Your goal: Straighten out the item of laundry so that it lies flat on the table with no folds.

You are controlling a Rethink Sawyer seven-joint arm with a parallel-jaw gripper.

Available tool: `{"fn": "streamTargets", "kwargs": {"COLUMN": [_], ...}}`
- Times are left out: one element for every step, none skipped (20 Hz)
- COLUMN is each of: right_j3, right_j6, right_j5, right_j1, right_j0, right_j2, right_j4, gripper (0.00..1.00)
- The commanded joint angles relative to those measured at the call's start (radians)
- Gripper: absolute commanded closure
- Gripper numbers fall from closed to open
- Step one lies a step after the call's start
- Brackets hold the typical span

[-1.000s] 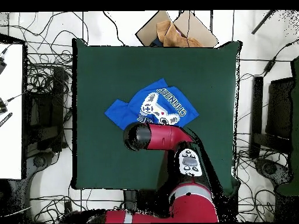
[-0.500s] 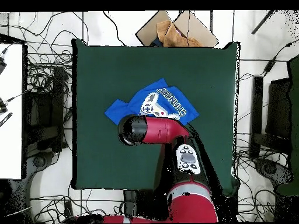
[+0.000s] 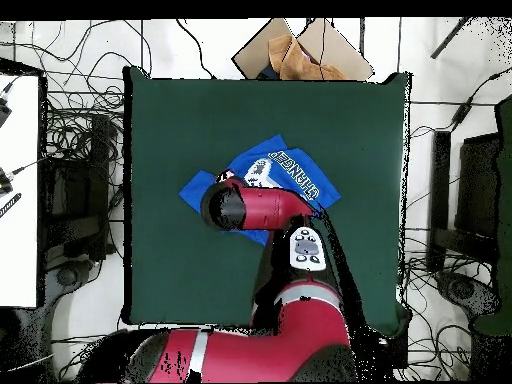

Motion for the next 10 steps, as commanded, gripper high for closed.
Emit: {"fn": "streamTargets", "kwargs": {"right_j3": [-0.148,-0.166,-0.183,-0.194,-0.215,-0.229,-0.243,-0.253,-0.266,-0.286], "right_j6": [0.063,0.070,0.077,0.077,0.077,0.075,0.072,0.077,0.083,0.083], "right_j5": [0.139,0.153,0.166,0.171,0.181,0.186,0.191,0.194,0.194,0.192], "right_j1": [0.068,0.075,0.082,0.088,0.098,0.103,0.108,0.110,0.115,0.124], "right_j0": [0.011,0.021,0.031,0.034,0.041,0.040,0.038,0.039,0.043,0.037], "right_j2": [0.010,0.001,-0.007,-0.011,-0.025,-0.030,-0.035,-0.044,-0.055,-0.055], "right_j4": [0.056,0.060,0.065,0.064,0.061,0.058,0.055,0.054,0.053,0.054], "gripper": [1.00,1.00,1.00,1.00,1.00,1.00,1.00,1.00,1.00,1.00]}}
